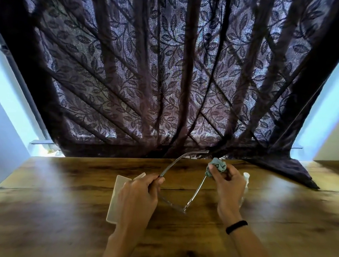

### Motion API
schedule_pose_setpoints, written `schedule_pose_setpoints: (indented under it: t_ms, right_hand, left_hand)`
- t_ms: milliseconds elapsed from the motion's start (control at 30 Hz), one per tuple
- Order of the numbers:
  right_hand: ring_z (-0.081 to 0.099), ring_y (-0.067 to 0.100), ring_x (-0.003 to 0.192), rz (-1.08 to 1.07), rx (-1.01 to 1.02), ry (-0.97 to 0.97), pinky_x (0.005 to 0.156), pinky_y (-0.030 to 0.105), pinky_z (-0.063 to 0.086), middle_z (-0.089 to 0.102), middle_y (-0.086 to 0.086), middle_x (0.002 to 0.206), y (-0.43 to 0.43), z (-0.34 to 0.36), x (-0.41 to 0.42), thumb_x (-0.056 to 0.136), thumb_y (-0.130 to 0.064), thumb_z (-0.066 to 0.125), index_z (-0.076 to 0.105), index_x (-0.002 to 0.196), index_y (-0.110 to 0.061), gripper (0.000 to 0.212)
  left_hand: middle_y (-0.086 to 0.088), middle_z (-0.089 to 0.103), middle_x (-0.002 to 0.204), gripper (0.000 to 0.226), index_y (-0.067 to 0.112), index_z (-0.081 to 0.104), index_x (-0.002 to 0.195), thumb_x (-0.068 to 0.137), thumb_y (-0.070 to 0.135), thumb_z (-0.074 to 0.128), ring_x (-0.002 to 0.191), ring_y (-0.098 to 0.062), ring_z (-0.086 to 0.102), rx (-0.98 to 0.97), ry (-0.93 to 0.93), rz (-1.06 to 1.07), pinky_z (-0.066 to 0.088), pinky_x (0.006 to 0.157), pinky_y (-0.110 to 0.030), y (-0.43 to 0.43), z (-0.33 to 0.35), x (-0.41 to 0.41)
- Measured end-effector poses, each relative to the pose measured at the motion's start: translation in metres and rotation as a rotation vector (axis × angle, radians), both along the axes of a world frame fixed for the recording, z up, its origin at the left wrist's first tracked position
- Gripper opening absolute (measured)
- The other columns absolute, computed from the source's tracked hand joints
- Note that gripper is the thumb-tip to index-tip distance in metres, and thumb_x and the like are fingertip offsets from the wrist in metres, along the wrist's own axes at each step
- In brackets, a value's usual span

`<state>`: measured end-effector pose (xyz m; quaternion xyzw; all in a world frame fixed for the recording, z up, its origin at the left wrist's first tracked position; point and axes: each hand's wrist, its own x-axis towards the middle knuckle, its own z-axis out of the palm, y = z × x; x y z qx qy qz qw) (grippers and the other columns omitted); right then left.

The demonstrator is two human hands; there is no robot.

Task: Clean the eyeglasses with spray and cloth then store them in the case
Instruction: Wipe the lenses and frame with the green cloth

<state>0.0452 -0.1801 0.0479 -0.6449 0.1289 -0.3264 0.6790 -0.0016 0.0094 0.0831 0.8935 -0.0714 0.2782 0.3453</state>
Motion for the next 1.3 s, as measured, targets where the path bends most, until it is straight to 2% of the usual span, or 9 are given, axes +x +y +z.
schedule_pose_setpoints:
  t_ms: [133,200,300,433,567,700,933,1067,1300]
  right_hand:
    - [0.063,0.009,0.081,-0.041,0.025,-0.076,0.072,0.015,0.052,0.067,0.004,0.089,-0.001,0.004,-0.006,0.083,-0.005,0.063,0.063,0.097,-0.016,0.017]
    - [0.062,0.016,0.088,-0.048,-0.034,-0.119,0.078,0.021,0.052,0.066,0.011,0.096,-0.001,0.011,-0.011,0.086,-0.005,0.059,0.062,0.105,-0.007,0.019]
    - [0.062,0.009,0.085,0.024,-0.251,-0.212,0.073,0.017,0.052,0.065,0.008,0.096,0.007,0.026,-0.020,0.084,-0.001,0.061,0.060,0.108,-0.009,0.025]
    - [0.057,0.010,0.099,0.180,-0.587,-0.299,0.086,0.018,0.048,0.062,0.001,0.108,0.028,0.036,-0.029,0.083,-0.014,0.063,0.061,0.110,-0.006,0.029]
    - [0.049,0.011,0.101,0.068,-0.882,-0.397,0.091,0.019,0.043,0.060,0.001,0.109,0.033,0.038,-0.028,0.084,-0.016,0.053,0.061,0.112,-0.002,0.032]
    - [0.055,0.013,0.096,0.058,-1.113,-0.384,0.086,0.036,0.047,0.070,0.008,0.101,0.024,0.043,-0.025,0.083,-0.015,0.050,0.066,0.105,-0.006,0.029]
    - [0.046,0.013,0.109,0.431,-1.401,-0.340,0.097,0.029,0.038,0.066,0.000,0.115,0.038,0.042,-0.037,0.088,-0.030,0.048,0.061,0.116,-0.013,0.035]
    - [0.052,0.021,0.108,0.525,-1.371,-0.343,0.092,0.035,0.046,0.065,0.000,0.116,0.037,0.047,-0.039,0.082,-0.007,0.061,0.062,0.116,-0.015,0.035]
    - [0.065,0.022,0.094,0.494,-1.455,-0.325,0.102,0.047,0.038,0.071,0.003,0.104,0.028,0.058,-0.028,0.073,0.007,0.061,0.067,0.106,-0.014,0.040]
  left_hand:
    - [0.002,0.072,0.064,0.012,0.014,0.074,0.089,0.079,0.019,0.069,0.054,-0.008,0.061,-0.063,0.021,-0.003,0.036,0.056,-0.010,0.007,0.000,0.002]
    - [0.000,0.073,0.067,0.012,0.014,0.074,0.088,0.077,0.017,0.071,0.055,-0.007,0.061,-0.071,0.019,-0.009,0.036,0.057,-0.009,0.010,0.000,0.002]
    - [0.002,0.075,0.074,0.019,0.013,0.073,0.093,0.075,0.012,0.072,0.056,0.011,0.053,-0.111,0.026,-0.048,0.041,0.055,-0.004,0.009,0.000,0.002]
    - [0.001,0.074,0.079,0.026,0.009,0.070,0.101,0.076,0.002,0.069,0.061,0.025,0.052,-0.164,0.020,-0.077,0.038,0.064,0.005,0.004,0.002,0.002]
    - [0.005,0.074,0.078,0.024,0.010,0.070,0.101,0.078,0.005,0.067,0.066,0.002,0.066,-0.171,0.035,-0.059,0.055,0.075,-0.032,0.008,0.005,0.002]
    - [0.007,0.074,0.076,0.028,0.011,0.067,0.106,0.079,0.003,0.066,0.063,0.006,0.063,-0.154,0.044,-0.074,0.046,0.062,-0.003,0.007,0.004,0.003]
    - [0.005,0.073,0.074,0.033,0.021,0.069,0.104,0.078,0.002,0.065,0.059,-0.003,0.061,-0.119,0.003,-0.116,0.040,0.054,-0.006,0.001,0.008,0.003]
    - [0.011,0.071,0.078,0.040,0.019,0.065,0.112,0.078,-0.004,0.064,0.066,0.001,0.062,-0.089,-0.012,-0.181,0.048,0.055,-0.011,0.005,0.005,0.002]
    - [0.013,0.068,0.078,0.042,0.010,0.064,0.113,0.075,-0.007,0.068,0.064,0.027,0.050,-0.154,-0.053,-0.162,0.036,0.059,0.007,0.002,0.004,-0.002]
